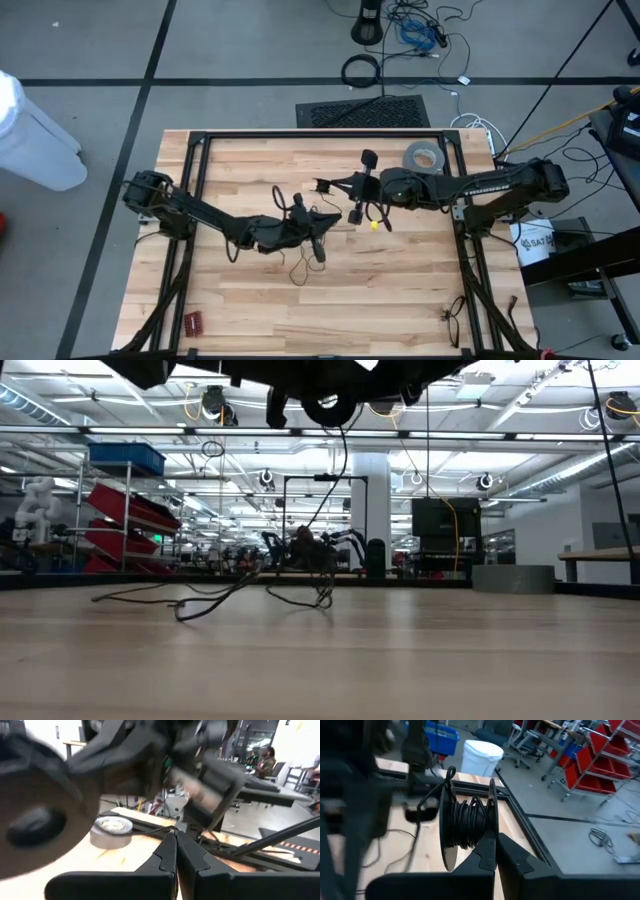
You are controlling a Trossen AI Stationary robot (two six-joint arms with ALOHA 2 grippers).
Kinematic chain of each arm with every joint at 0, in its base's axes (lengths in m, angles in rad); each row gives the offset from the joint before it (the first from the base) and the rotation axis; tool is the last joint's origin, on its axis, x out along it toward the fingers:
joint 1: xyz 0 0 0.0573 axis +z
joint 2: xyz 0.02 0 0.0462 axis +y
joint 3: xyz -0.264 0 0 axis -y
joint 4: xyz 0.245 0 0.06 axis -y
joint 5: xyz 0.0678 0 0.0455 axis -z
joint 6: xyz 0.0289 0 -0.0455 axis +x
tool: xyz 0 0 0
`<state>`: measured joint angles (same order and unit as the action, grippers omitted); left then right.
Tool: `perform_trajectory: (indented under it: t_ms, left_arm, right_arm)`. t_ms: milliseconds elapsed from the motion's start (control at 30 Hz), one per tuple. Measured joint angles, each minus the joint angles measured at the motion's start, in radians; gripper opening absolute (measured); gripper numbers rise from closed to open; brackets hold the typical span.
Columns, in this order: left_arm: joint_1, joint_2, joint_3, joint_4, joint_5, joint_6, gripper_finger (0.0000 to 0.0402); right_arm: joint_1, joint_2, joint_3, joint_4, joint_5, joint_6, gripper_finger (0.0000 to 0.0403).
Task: Coil cords
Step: Coil the black wire onto the spool
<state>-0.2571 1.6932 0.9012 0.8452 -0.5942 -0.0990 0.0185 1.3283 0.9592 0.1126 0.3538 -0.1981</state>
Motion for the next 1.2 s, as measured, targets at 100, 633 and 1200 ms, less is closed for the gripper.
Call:
perform_trajectory:
  t_ms: [100,633,1200]
  left_arm:
    - [0.013,0.018,0.0,0.005,0.017,-0.021,0.0002]
    - [0.04,0.033,0.007,0.094,0.171,-0.078,0.0002]
    - [-0.068,-0.2,0.093,-0.387,0.064,-0.026,0.0002]
  right_arm:
    - [0.0,-0.012,0.0,-0.003,-0.02,0.022,0.0]
    - [0.0,-0.017,0.0,-0.06,-0.005,0.038,0.0]
    - [0.0,-0.083,0.0,-0.22,-0.025,0.061,0.0]
